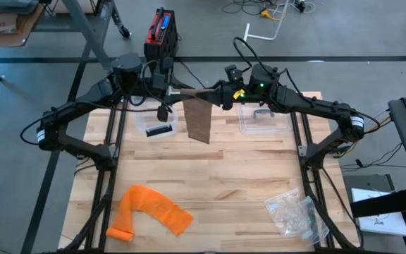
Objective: Roll bandage
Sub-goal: Roll the brown bandage
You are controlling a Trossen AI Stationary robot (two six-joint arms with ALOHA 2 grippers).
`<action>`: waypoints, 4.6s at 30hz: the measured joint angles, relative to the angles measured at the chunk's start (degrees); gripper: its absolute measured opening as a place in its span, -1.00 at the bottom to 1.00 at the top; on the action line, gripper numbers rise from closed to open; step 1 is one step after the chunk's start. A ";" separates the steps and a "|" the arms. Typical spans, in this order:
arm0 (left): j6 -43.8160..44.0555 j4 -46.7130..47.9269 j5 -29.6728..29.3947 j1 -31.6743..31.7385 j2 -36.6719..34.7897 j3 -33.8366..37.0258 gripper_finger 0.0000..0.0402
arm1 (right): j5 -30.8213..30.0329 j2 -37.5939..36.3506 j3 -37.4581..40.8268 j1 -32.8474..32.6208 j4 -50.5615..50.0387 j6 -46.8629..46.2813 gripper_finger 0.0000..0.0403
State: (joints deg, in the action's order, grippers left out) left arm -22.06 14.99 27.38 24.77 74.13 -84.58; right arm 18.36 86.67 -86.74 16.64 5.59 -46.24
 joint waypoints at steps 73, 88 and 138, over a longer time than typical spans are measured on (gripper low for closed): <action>18.57 0.03 -1.13 -0.86 -1.78 1.90 0.42 | -1.72 0.13 -0.11 0.17 -0.87 16.73 -0.27; 22.73 -1.93 -2.56 -0.62 -1.68 1.84 0.12 | -1.85 0.13 -0.11 0.17 -0.77 31.89 -0.31; -9.71 -1.51 -2.34 -0.45 -1.79 1.84 -0.61 | 3.26 -0.42 -0.02 0.11 -0.61 -5.19 0.38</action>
State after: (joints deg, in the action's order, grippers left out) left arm -31.77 13.48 25.04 24.32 72.34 -82.74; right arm 21.62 86.26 -86.76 16.75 4.97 -51.43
